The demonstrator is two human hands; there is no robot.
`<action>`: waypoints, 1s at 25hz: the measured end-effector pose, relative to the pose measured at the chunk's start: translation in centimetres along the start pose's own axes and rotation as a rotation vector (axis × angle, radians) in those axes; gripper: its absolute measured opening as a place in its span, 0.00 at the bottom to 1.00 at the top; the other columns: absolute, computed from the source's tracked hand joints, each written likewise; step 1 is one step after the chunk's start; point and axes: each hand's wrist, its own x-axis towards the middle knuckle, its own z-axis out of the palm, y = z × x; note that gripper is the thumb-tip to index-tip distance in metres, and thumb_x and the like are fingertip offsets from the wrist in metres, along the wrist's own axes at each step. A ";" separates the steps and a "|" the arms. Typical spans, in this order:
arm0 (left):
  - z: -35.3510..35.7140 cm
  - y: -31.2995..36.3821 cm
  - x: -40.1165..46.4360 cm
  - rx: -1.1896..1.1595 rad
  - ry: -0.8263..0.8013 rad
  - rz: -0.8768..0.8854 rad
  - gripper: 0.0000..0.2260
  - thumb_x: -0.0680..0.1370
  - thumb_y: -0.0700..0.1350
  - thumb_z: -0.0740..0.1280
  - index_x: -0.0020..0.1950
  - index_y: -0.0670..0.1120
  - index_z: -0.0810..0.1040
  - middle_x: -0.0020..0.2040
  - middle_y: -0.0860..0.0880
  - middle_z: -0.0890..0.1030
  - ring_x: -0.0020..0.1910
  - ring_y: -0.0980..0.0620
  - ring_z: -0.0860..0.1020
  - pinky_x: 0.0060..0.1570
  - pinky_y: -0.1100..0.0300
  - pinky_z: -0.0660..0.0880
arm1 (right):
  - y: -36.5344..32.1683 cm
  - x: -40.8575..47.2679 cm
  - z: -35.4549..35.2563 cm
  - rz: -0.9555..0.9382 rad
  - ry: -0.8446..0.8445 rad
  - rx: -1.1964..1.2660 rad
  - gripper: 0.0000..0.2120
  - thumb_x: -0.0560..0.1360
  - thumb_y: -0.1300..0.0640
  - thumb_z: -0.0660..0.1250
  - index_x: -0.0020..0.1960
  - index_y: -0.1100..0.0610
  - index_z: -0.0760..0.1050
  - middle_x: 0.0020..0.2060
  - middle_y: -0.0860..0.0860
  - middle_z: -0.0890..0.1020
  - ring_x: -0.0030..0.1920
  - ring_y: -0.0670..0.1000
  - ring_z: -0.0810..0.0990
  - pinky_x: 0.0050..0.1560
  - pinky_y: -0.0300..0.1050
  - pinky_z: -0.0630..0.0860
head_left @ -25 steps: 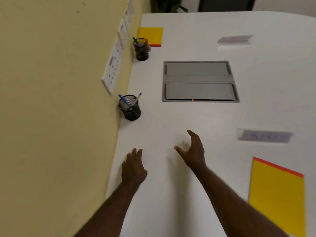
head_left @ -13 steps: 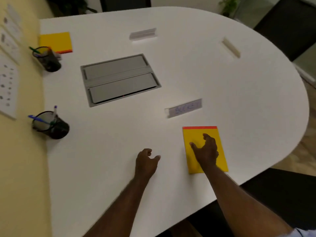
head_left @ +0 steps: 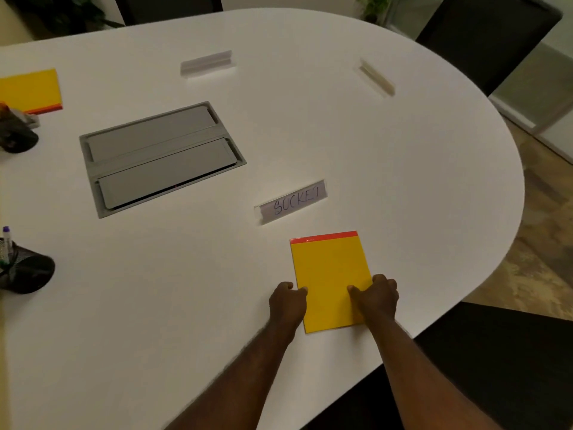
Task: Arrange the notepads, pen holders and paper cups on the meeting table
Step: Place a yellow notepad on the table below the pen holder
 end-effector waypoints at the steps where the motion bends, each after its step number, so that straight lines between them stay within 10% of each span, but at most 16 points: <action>1: 0.2 0.1 0.1 0.015 0.009 -0.013 0.19 0.80 0.46 0.66 0.66 0.36 0.74 0.65 0.38 0.77 0.64 0.41 0.76 0.58 0.55 0.72 | -0.1 0.1 0.0 0.006 0.004 0.002 0.29 0.70 0.50 0.76 0.62 0.65 0.70 0.59 0.63 0.73 0.60 0.64 0.73 0.58 0.56 0.72; 9: -1.6 -0.4 1.3 -0.135 -0.104 -0.035 0.09 0.81 0.40 0.64 0.57 0.38 0.79 0.51 0.40 0.80 0.52 0.42 0.79 0.57 0.44 0.77 | 0.0 1.1 -0.6 0.040 -0.150 0.264 0.16 0.71 0.56 0.76 0.53 0.65 0.80 0.51 0.62 0.83 0.51 0.63 0.81 0.53 0.56 0.77; 25: -22.2 -11.9 -10.0 -0.350 0.492 0.099 0.17 0.82 0.41 0.62 0.70 0.39 0.72 0.65 0.40 0.77 0.64 0.43 0.75 0.62 0.53 0.71 | -12.8 -15.3 8.0 -0.298 -0.784 0.396 0.06 0.78 0.61 0.67 0.55 0.57 0.75 0.51 0.58 0.80 0.50 0.59 0.81 0.43 0.51 0.78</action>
